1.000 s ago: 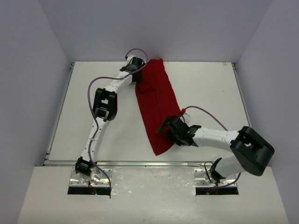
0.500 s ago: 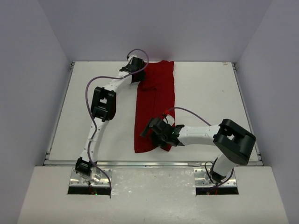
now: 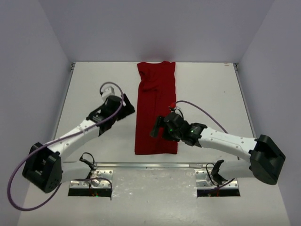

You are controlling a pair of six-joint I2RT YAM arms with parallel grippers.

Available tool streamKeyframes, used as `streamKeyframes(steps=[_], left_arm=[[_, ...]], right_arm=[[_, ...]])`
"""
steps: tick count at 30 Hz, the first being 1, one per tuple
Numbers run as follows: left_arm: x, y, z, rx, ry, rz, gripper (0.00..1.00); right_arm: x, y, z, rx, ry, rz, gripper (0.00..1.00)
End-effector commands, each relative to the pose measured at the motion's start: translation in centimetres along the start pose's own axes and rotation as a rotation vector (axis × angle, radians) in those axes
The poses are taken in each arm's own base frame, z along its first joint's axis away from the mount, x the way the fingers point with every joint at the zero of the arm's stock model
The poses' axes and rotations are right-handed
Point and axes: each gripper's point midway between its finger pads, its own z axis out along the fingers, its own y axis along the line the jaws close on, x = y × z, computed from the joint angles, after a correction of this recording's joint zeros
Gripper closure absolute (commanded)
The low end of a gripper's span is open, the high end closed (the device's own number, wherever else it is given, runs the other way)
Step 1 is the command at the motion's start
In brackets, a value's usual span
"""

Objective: Fold and stack the t-shirts
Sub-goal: Rotate the tshirt 90 degrees, then grab the bottom of the folded rectangular tshirt with both arms

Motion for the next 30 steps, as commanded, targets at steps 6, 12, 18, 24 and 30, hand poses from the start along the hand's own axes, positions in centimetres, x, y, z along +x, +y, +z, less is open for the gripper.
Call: streamKeyframes(steps=[6,12,18,24,30], left_arm=[[16.6,3.3,-4.3,0.154,0.316,-0.048,0.04],[18.9,3.7,-4.0,0.218,0.364,-0.046,0.15],[21.3,5.5,-4.8,0.147,0.444,-0.019,0.4],[23.4,5.8,-6.8,0.14,0.501,0.026,0.63],[25.0,6.9,-6.8,0.115,0.53,0.034,0.77]], right_arm=[[-2.8,-9.4,-0.4,0.071,0.052,-0.201,0.02],[-0.7,-11.7,0.4,0.04,0.108,-0.164,0.09],[2.7,-13.1,0.5,0.008,0.169,-0.093,0.37],[4.8,-13.3,0.3,-0.042,0.197,-0.025,0.48],[5.5,-13.5,-0.2,-0.032,0.204,-0.021,0.66]])
